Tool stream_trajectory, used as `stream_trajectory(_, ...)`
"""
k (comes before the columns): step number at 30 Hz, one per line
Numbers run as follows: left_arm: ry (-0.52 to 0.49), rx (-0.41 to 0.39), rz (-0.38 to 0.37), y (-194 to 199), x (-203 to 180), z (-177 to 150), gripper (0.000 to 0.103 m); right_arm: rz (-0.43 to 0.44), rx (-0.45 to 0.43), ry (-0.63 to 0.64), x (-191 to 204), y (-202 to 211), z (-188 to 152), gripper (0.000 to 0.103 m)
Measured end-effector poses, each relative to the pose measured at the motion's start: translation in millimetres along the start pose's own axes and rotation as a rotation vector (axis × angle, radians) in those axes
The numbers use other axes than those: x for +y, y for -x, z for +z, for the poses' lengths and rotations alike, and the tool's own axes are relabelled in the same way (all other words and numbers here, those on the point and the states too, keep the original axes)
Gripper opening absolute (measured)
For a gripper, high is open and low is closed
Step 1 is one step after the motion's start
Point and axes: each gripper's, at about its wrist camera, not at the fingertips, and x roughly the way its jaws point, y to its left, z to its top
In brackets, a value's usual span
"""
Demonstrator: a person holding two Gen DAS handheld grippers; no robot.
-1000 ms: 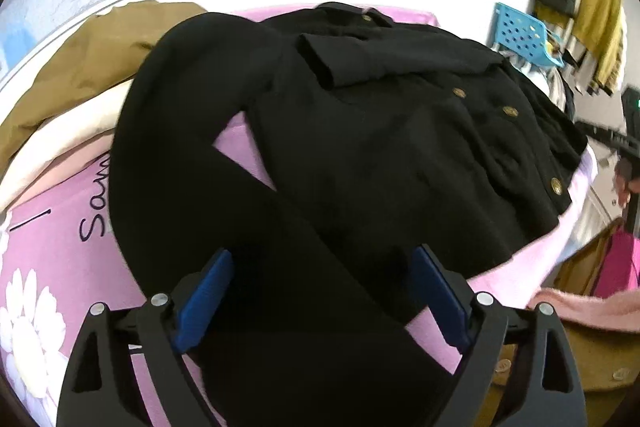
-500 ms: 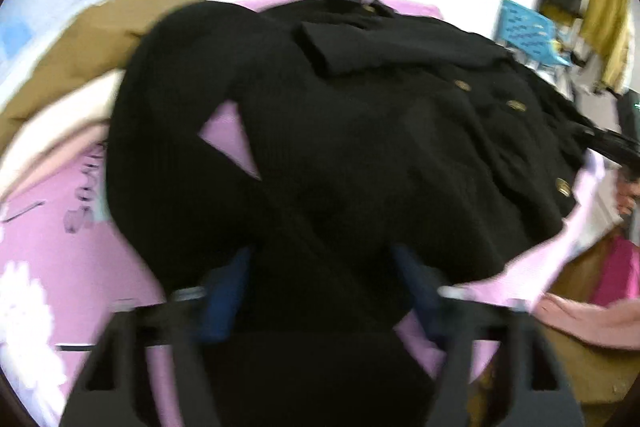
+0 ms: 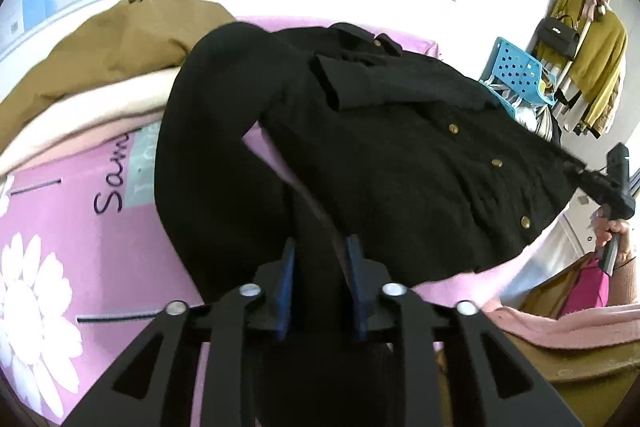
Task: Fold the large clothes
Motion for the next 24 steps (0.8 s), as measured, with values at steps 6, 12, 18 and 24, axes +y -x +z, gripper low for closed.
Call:
stream_trajectory(6,-0.083,-0.030,-0.093,0,-22,17,0.076,-0.163,-0.080,0.113,31,7,17,0.059)
stream_trajectory(12,-0.216,0.006,-0.078,-20,-55,8,0.082,-0.018,-0.130,0.336,104,0,19,0.061)
stream_trajectory(18,-0.178,0.078,-0.050,-44,-44,6,0.078,0.167,0.030,0.497,168,-70,3,0.065)
stream_trajectory(24,-0.108,-0.096,0.001,5,-8,12,0.083,0.410,0.150,0.553,238,-123,-13,0.065)
